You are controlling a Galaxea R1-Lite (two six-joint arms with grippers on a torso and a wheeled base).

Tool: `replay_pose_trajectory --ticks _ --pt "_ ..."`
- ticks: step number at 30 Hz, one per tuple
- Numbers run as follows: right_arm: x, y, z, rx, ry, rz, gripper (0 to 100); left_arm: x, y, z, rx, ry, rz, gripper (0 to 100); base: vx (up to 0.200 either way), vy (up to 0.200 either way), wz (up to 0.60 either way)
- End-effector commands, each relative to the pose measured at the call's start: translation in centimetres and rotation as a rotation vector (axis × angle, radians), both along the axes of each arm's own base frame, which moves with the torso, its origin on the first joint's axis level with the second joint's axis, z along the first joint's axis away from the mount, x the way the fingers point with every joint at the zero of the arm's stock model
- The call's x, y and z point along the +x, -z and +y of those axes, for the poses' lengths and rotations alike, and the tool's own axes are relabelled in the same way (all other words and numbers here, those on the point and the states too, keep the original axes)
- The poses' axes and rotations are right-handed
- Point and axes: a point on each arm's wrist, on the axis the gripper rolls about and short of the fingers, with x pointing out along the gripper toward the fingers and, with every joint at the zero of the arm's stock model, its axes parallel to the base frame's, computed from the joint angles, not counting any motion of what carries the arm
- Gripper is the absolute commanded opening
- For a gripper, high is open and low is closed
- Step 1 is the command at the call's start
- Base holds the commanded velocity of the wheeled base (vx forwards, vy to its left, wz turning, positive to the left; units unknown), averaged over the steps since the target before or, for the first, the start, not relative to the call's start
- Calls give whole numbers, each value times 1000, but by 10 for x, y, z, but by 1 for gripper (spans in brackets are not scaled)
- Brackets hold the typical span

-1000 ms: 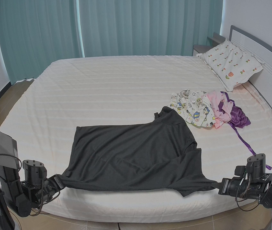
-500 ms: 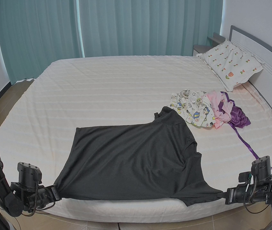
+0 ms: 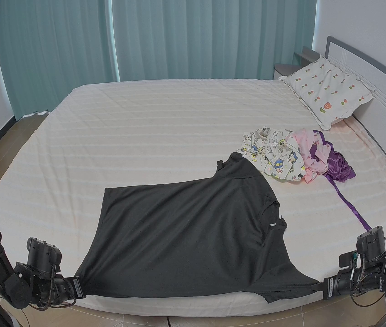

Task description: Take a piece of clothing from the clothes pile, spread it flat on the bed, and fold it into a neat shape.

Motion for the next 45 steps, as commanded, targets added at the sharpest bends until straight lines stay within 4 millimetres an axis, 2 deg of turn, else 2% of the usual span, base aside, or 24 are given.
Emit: replay_pose_trajectory --ticks 1,10,15,22,34,38,45 --pt "-7 -1 -2 -12 -14 7 0 -9 3 1 22 22 59 0 0 0 0" --pt "-5 -7 -2 -1 -13 -36 0 -6 1 1 18 18 40 0 0 0 0" --pt "6 -37 -5 35 25 -195 0 3 -17 1 -22 -18 -98 0 0 0 0" --pt "30 -51 1 64 13 -221 0 15 -17 0 -26 -21 -112 0 0 0 0" --pt "72 -34 9 55 10 -165 0 54 -5 -5 -44 -56 -116 0 0 0 0" --pt "92 -27 12 50 19 -156 0 71 0 -7 -51 -76 -130 0 0 0 0" --pt "116 -25 16 80 59 -165 0 88 0 -9 -64 -132 -182 0 0 0 0"
